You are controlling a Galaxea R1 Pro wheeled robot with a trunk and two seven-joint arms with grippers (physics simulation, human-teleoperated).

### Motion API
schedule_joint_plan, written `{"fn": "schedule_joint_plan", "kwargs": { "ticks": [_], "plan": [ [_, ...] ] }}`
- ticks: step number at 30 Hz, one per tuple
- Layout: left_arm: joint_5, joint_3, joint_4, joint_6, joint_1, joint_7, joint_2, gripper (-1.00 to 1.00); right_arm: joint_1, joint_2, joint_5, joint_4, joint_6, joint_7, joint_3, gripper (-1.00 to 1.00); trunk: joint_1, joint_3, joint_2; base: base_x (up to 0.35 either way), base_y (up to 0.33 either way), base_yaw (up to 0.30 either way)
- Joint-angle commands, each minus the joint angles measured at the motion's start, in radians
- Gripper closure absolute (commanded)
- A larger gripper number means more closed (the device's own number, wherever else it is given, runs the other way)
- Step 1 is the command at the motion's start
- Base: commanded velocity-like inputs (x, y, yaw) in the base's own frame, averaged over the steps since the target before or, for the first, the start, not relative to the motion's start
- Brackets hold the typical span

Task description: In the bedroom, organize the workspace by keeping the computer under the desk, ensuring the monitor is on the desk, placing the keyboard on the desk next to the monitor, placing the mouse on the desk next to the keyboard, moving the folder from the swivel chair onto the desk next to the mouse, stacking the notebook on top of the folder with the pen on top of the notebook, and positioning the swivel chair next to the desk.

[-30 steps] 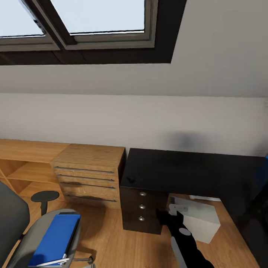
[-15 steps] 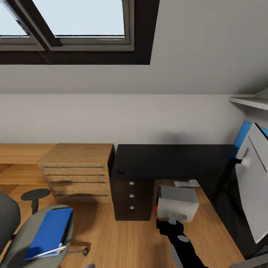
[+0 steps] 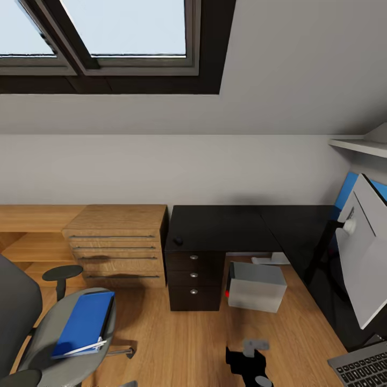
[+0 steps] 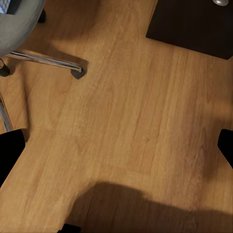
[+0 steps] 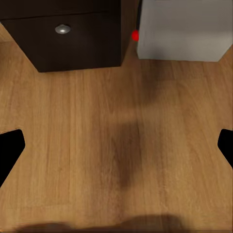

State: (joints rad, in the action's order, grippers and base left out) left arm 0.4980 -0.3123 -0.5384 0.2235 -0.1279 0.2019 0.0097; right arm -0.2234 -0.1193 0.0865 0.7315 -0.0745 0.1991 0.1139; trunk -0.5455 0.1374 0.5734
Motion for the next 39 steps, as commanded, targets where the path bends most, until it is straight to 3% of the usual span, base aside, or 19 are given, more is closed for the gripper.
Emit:
{"fn": "schedule_joint_plan", "kwargs": {
  "ticks": [1,5,10,16,21,28,39],
  "plan": [
    [0.007,-0.008,0.0,0.005,-0.001,0.008,0.001,-1.0,-0.001,0.001,0.009,-0.01,0.004,0.008,0.008,-1.0,0.0,0.002,0.002,-0.009,0.005,0.0],
    [0.007,-0.008,0.0,0.005,-0.001,0.009,0.001,-1.0,-0.001,0.002,0.009,-0.054,0.053,0.008,0.016,-1.0,0.0,0.002,0.002,-0.004,0.002,0.0],
    [0.007,-0.008,0.0,0.005,-0.001,0.01,0.001,-1.0,-0.001,0.003,0.005,-0.188,0.2,0.008,0.023,-1.0,0.0,0.002,0.002,-0.001,0.0,0.0],
    [0.007,-0.007,0.0,0.005,-0.001,0.011,0.001,-1.0,-0.001,0.004,0.004,-0.248,0.279,0.008,0.026,-1.0,0.0,0.002,0.002,0.0,0.0,0.0],
    [0.007,-0.005,0.0,0.006,-0.001,0.013,0.001,-1.0,-0.001,0.004,0.004,-0.337,0.404,0.008,0.024,-1.0,0.0,0.003,0.002,0.0,0.0,0.0],
    [0.007,-0.004,0.0,0.007,-0.001,0.013,0.001,-1.0,-0.001,0.003,0.004,-0.378,0.458,0.008,0.025,-1.0,0.0,0.005,0.002,-0.014,-0.021,0.0],
    [0.007,-0.004,0.0,0.007,-0.001,0.012,0.001,-1.0,-0.001,0.003,0.006,-0.395,0.465,0.009,0.025,-1.0,0.0,0.005,0.002,-0.17,-0.109,0.0]
  ]
}}
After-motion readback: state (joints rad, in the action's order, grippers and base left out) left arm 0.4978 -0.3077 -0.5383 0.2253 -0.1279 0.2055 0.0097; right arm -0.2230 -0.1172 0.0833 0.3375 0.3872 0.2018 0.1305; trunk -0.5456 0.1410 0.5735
